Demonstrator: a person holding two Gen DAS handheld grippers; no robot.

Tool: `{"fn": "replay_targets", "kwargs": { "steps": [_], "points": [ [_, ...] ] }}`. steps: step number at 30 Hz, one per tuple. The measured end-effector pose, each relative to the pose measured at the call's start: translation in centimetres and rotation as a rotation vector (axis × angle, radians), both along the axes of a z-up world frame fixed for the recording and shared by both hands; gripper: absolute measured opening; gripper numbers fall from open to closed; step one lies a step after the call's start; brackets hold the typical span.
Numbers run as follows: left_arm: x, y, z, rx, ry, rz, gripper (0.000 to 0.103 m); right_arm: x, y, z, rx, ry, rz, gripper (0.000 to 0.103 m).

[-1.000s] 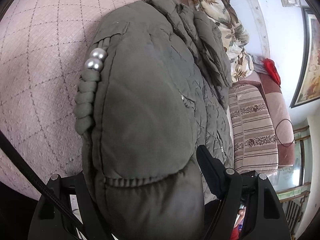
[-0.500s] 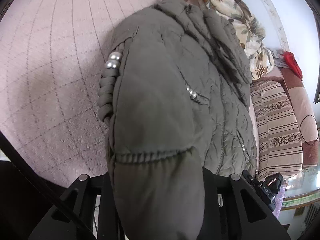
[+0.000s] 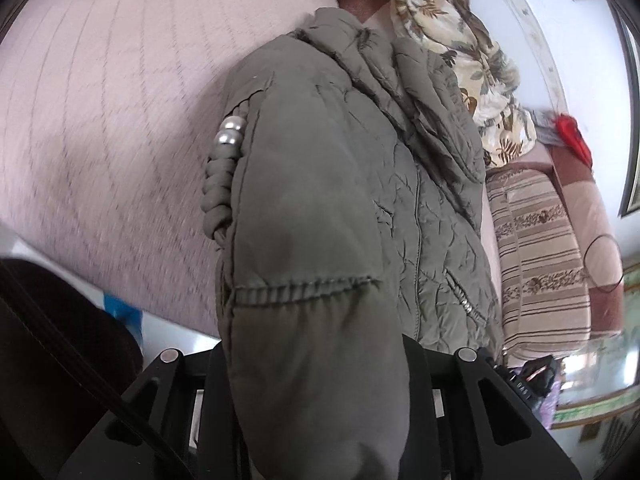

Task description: Fold large clothes

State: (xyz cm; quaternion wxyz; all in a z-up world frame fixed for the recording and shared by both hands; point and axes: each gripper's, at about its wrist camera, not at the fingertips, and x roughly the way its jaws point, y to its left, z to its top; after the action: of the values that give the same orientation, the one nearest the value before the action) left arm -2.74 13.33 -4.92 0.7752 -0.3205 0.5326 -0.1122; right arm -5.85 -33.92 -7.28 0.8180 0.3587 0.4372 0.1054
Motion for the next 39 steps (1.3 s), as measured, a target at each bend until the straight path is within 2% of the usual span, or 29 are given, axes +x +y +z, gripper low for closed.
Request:
{"fn": "replay_targets", "kwargs": {
  "steps": [4,11,16,20,26,31,39],
  "points": [
    [-1.4,0.3,0.1,-0.011,0.001,0.021,0.026,-1.1,0.3,0.5,0.0,0.002,0.016,0.024],
    [-4.0,0.2,0.3,0.025,0.004,0.023,0.026,-3.4,0.5,1.2,0.013,0.004,0.03,0.024],
    [-5.1,-0.2,1.2,0.079,-0.013,0.011,0.026,-5.0,0.5,1.4,0.025,0.006,0.032,0.024],
    [-5.3,-0.6,3.3,0.136,-0.078,0.0,0.026,-5.4,0.3,2.3,0.035,-0.003,0.031,0.024],
    [-3.2,-1.3,6.4,0.18,-0.176,0.003,0.026,-3.9,1.1,6.3,0.008,-0.09,0.056,0.024],
    [-1.2,-1.6,9.3,0.215,-0.264,0.024,0.026,-1.8,3.2,10.1,-0.076,-0.181,0.087,0.024],
    [3.8,-2.5,13.8,0.301,-0.387,0.066,0.026,2.7,4.3,13.4,-0.135,-0.261,0.076,0.024]
  ]
}}
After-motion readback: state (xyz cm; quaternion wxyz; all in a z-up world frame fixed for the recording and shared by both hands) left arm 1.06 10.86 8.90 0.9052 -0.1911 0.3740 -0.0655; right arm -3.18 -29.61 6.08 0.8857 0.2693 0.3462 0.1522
